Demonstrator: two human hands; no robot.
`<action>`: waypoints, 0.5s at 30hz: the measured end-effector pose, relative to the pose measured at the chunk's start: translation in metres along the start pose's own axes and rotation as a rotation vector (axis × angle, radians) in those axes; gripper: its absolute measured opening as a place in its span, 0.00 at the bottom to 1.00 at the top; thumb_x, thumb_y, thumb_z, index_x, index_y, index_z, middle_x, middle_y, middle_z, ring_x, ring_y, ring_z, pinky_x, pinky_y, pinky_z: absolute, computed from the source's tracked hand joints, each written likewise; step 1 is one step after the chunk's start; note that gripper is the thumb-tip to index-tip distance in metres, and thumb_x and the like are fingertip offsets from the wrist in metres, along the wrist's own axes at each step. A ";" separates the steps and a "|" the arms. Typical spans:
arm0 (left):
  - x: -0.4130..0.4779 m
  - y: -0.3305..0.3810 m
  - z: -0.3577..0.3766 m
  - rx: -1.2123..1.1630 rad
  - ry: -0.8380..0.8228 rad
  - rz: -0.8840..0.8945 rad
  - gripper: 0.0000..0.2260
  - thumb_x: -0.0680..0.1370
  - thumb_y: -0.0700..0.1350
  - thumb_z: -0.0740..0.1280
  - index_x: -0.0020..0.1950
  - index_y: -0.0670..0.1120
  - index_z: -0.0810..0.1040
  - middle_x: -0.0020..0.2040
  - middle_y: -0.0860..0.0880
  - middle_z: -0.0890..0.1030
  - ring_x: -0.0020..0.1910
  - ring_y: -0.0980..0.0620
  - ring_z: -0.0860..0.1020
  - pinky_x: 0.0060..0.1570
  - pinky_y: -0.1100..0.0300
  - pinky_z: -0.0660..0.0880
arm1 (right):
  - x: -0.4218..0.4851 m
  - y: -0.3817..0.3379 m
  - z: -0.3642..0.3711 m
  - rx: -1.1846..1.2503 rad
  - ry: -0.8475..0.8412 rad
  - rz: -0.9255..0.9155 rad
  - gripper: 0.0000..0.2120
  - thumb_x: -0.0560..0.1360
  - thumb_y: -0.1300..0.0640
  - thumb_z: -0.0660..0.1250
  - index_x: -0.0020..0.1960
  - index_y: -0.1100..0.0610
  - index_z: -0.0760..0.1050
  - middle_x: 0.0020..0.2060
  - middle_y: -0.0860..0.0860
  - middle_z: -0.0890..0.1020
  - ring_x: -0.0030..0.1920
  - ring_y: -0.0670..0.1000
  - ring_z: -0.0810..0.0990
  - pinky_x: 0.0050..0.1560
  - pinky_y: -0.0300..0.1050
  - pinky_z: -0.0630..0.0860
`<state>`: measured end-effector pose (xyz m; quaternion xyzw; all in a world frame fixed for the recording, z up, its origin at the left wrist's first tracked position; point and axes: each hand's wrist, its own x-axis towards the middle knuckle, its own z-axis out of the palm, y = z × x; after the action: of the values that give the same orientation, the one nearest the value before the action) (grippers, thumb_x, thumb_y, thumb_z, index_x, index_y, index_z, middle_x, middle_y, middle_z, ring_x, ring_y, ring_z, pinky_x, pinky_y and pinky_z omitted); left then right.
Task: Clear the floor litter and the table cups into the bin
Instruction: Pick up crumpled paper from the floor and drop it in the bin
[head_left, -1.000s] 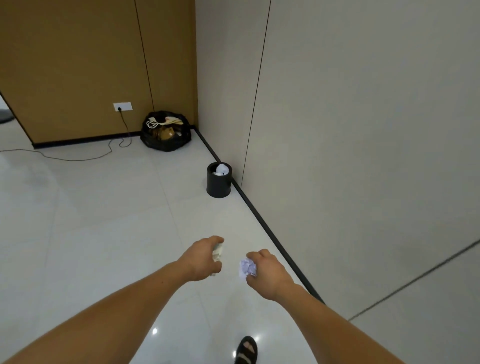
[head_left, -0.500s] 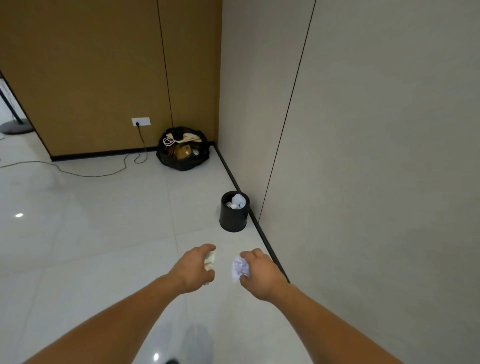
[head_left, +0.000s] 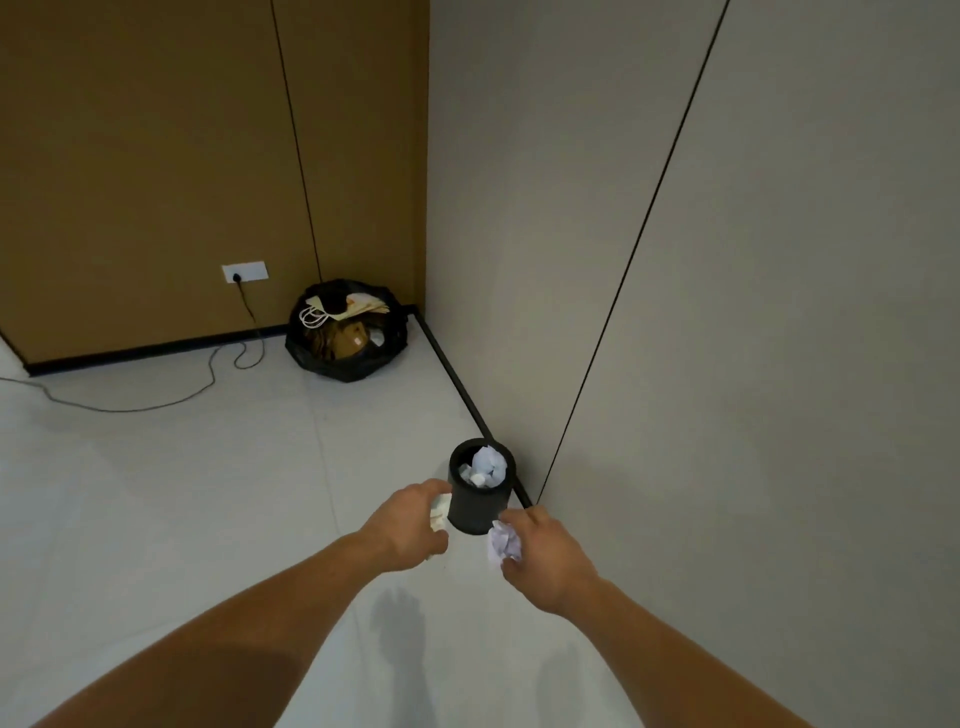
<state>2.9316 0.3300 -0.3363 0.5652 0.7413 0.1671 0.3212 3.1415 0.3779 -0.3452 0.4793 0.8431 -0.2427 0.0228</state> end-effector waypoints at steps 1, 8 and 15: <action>0.018 -0.001 -0.004 0.004 -0.014 0.002 0.30 0.72 0.44 0.71 0.72 0.53 0.65 0.61 0.48 0.74 0.44 0.53 0.76 0.36 0.68 0.75 | 0.017 0.003 -0.004 -0.001 -0.005 0.002 0.26 0.76 0.53 0.62 0.74 0.48 0.64 0.68 0.52 0.68 0.64 0.55 0.71 0.61 0.42 0.68; 0.162 0.008 -0.037 0.050 -0.033 0.017 0.30 0.72 0.46 0.72 0.72 0.52 0.66 0.63 0.47 0.75 0.57 0.49 0.74 0.50 0.64 0.70 | 0.167 0.036 -0.040 0.049 0.018 0.024 0.24 0.78 0.54 0.61 0.74 0.49 0.64 0.69 0.54 0.68 0.65 0.57 0.70 0.63 0.44 0.70; 0.297 0.017 -0.078 0.042 -0.028 -0.041 0.32 0.72 0.46 0.73 0.73 0.52 0.64 0.65 0.46 0.73 0.58 0.48 0.73 0.54 0.63 0.71 | 0.290 0.062 -0.084 0.094 -0.010 0.002 0.25 0.77 0.56 0.64 0.74 0.51 0.65 0.67 0.54 0.68 0.65 0.55 0.71 0.65 0.43 0.69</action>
<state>2.8458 0.6246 -0.3534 0.5588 0.7515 0.1370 0.3229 3.0517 0.6715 -0.3739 0.4795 0.8302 -0.2844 0.0050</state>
